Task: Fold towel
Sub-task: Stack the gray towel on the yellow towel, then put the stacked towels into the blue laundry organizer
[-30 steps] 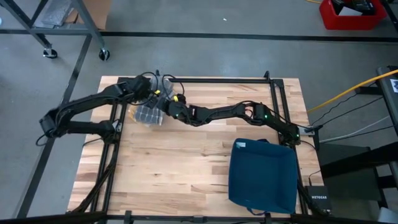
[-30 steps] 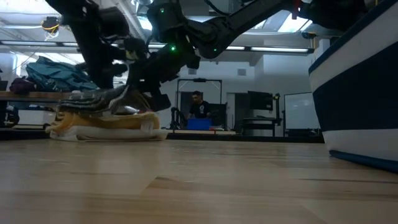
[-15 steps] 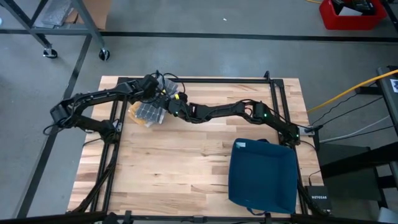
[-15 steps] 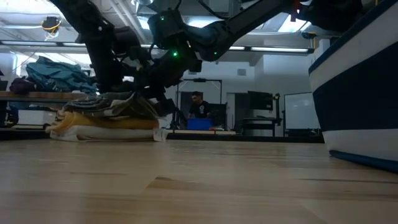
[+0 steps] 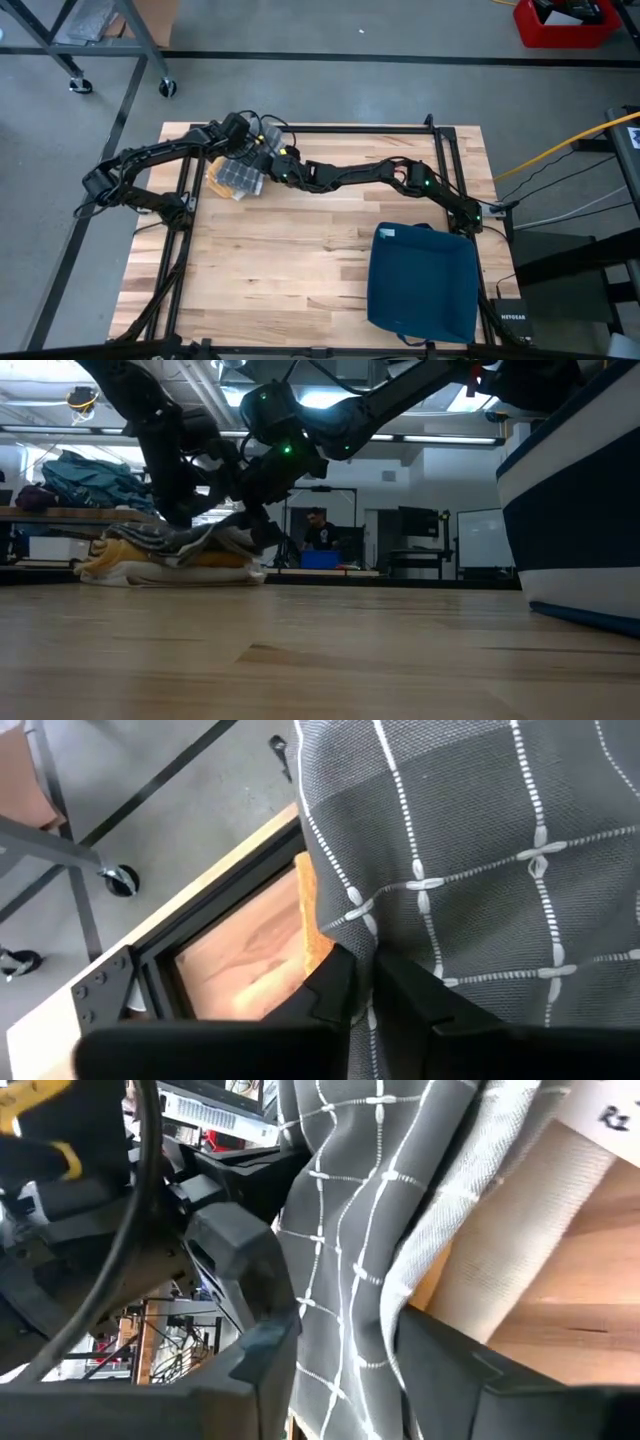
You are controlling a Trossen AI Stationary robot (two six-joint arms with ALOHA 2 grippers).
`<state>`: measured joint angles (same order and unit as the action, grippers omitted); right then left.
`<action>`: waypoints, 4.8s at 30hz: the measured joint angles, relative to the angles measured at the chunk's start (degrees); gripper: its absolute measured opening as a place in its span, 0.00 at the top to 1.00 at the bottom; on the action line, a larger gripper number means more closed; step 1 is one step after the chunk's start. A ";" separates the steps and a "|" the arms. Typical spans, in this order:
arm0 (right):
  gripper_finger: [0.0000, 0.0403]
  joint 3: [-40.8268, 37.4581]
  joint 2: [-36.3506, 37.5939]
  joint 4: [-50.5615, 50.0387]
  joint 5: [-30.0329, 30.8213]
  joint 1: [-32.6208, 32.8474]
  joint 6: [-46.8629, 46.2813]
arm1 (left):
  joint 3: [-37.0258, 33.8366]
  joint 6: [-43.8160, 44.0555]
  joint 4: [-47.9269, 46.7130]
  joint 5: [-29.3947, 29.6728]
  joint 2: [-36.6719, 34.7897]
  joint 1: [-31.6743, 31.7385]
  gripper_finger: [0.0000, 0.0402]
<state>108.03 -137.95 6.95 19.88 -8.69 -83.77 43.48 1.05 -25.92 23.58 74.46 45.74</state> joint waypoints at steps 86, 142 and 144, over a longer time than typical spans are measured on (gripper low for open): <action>0.56 0.00 23.44 -20.05 -0.35 9.83 63.39 | -2.81 13.92 -8.73 -3.43 -5.40 5.67 0.99; 0.56 -25.56 34.42 -49.19 -22.72 5.03 53.95 | -14.75 69.17 4.58 -12.60 -7.18 -50.52 0.99; 0.56 -26.96 34.42 -47.63 -24.43 4.98 53.78 | -14.73 69.60 2.68 -11.38 -10.79 -50.58 0.99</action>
<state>81.07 -103.53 -40.68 -4.55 -3.71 -29.99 28.75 70.65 -23.24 12.20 63.67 -4.84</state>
